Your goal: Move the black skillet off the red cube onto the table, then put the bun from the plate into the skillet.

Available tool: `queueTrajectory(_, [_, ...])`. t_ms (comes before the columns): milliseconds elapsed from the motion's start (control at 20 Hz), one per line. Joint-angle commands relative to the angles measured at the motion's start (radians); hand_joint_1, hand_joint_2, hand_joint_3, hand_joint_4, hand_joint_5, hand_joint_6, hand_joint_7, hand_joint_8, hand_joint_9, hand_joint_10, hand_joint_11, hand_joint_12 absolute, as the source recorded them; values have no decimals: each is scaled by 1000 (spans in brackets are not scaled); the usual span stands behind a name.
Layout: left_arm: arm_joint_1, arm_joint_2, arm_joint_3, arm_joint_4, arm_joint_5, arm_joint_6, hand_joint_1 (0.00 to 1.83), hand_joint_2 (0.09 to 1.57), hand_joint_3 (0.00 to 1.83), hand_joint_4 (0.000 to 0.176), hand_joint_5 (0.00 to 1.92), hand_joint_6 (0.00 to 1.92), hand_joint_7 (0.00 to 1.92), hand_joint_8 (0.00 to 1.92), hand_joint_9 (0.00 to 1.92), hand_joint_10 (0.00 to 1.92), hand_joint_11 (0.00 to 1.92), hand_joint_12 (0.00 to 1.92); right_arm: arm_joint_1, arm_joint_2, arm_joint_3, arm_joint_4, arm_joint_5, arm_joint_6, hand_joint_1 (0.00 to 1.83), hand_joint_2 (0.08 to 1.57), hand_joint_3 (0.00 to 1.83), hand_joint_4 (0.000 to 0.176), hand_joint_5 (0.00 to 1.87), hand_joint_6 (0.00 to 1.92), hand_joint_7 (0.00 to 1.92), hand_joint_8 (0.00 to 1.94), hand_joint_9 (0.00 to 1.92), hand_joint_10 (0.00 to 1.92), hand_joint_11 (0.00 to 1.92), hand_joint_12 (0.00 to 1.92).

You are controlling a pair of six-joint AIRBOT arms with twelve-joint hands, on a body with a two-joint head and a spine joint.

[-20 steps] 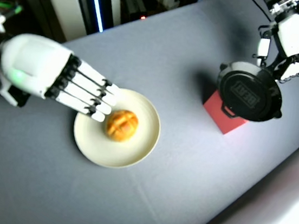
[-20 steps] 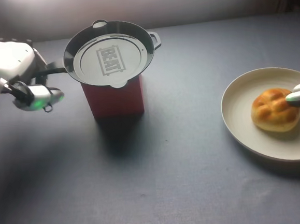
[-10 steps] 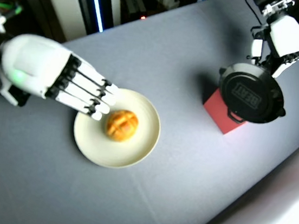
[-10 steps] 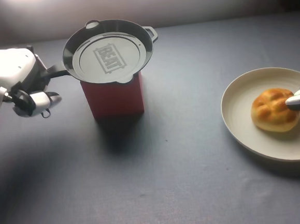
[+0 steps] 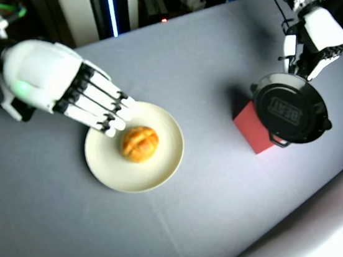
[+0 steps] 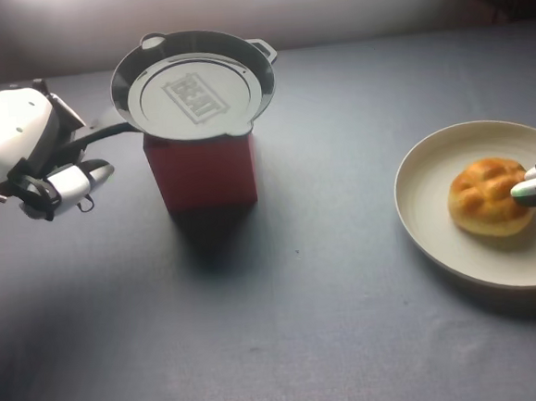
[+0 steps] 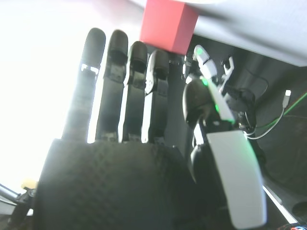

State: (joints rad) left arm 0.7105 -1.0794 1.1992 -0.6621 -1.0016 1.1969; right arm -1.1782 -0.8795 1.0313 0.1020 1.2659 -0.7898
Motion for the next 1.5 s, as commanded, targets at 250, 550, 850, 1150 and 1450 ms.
queueTrajectory(250, [12,19,-23,60,-200,-49,1183,1293,0,0,1290,1921,1438,1921,1570,1921,1615,1921,-1,-3,4,17,118,5,328,1467,5,1,673,2,656,1,668,0,294,927])
queueTrajectory(550, [56,53,-79,168,-251,-119,1295,1240,0,0,1345,1921,1504,1921,1619,1921,1648,1921,-2,-3,4,23,118,5,286,1483,1,0,684,2,660,4,676,3,291,956])
queueTrajectory(850, [90,121,-186,323,-313,-119,1166,1282,5,0,1390,1921,1537,1921,1643,1921,1665,1921,-2,-3,6,24,118,6,293,1479,1,0,687,0,660,0,683,1,331,935])
queueTrajectory(1150, [149,194,-262,466,-247,-152,1119,1296,6,0,1424,1921,1596,1921,1694,1921,1708,1921,-2,-2,9,24,118,8,268,1479,0,0,677,0,628,0,653,0,326,879])
queueTrajectory(1450, [162,224,-272,528,-95,-154,1175,1275,0,0,1335,1921,1618,1921,1769,1921,1798,1921,-2,4,12,18,118,8,242,1485,4,0,669,0,628,0,626,0,325,780])
